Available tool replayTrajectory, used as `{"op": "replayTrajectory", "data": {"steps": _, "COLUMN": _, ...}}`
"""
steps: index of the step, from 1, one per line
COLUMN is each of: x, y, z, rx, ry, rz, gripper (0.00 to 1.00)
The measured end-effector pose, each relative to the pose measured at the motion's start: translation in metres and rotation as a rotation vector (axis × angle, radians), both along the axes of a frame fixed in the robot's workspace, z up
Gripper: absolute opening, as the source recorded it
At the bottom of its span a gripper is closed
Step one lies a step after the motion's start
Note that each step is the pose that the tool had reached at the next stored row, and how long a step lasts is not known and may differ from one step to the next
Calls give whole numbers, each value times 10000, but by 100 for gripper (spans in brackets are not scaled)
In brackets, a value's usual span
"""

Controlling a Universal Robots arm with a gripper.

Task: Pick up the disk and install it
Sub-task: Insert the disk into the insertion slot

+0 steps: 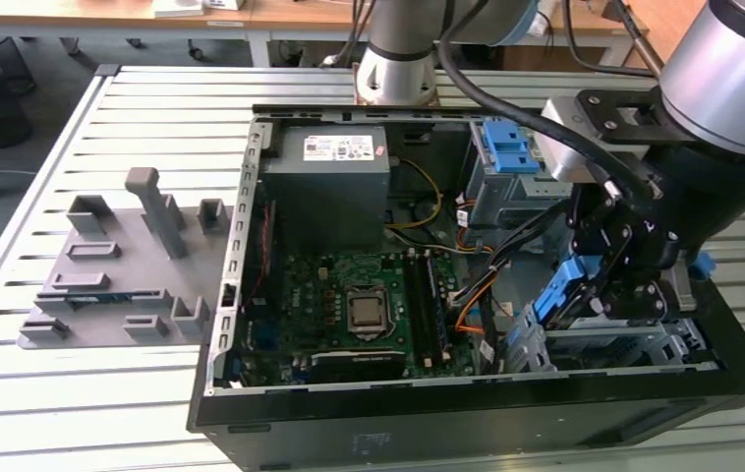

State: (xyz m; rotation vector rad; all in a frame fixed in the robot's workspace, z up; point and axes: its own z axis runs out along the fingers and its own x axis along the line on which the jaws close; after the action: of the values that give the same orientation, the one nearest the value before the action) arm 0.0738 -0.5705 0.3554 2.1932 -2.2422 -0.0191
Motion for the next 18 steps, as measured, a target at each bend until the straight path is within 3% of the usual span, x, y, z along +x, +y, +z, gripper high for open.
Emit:
{"op": "replayTrajectory", "data": {"steps": 11, "x": 0, "y": 0, "z": -81, "rx": 0, "ry": 0, "rz": 0, "gripper": 37}}
{"op": "replayTrajectory", "data": {"steps": 18, "x": 0, "y": 0, "z": -91, "rx": -2, "ry": 0, "rz": 0, "gripper": 37}}
